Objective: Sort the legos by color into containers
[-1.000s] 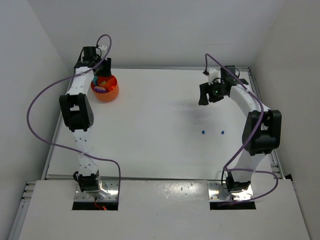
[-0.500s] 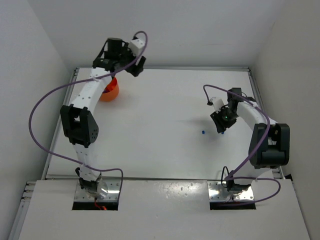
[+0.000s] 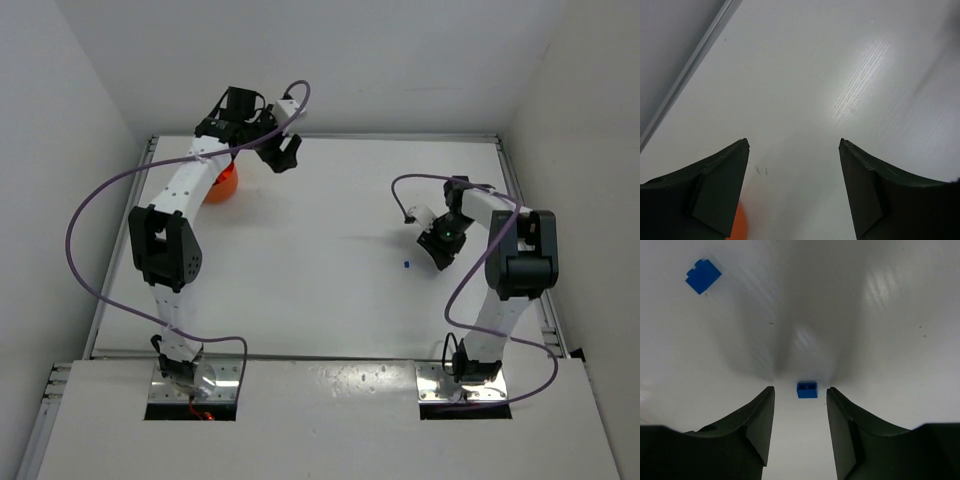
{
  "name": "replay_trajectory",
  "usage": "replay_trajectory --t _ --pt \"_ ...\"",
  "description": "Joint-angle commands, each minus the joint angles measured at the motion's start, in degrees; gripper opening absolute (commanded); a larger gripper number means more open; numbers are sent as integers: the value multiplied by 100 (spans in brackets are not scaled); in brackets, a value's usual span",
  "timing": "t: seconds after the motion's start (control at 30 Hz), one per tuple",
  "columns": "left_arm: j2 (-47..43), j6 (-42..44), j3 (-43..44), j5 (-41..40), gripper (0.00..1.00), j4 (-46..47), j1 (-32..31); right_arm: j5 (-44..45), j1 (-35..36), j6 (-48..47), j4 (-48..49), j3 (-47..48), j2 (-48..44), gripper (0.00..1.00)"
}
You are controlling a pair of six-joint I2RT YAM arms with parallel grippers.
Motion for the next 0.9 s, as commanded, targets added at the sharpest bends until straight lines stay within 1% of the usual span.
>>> replay_trajectory --t 0.0,0.17,0.27,0.3,0.67,0.87 --pt "-37 28 186 332 79 -8 38 95 -22 -297 -179 461 239 47" --pt "-37 -25 133 332 79 -8 90 227 -22 -366 -180 708 504 47" --pt "-37 -77 133 332 79 -8 90 227 -22 -437 -355 839 636 47" --pt "-37 -77 133 332 79 -8 90 227 -22 -498 -425 892 688 45" --pt "15 -130 133 332 79 -8 90 104 -75 -692 -926 603 688 44" --pt "16 -183 186 332 79 -8 90 156 -75 -745 -743 480 688 44"
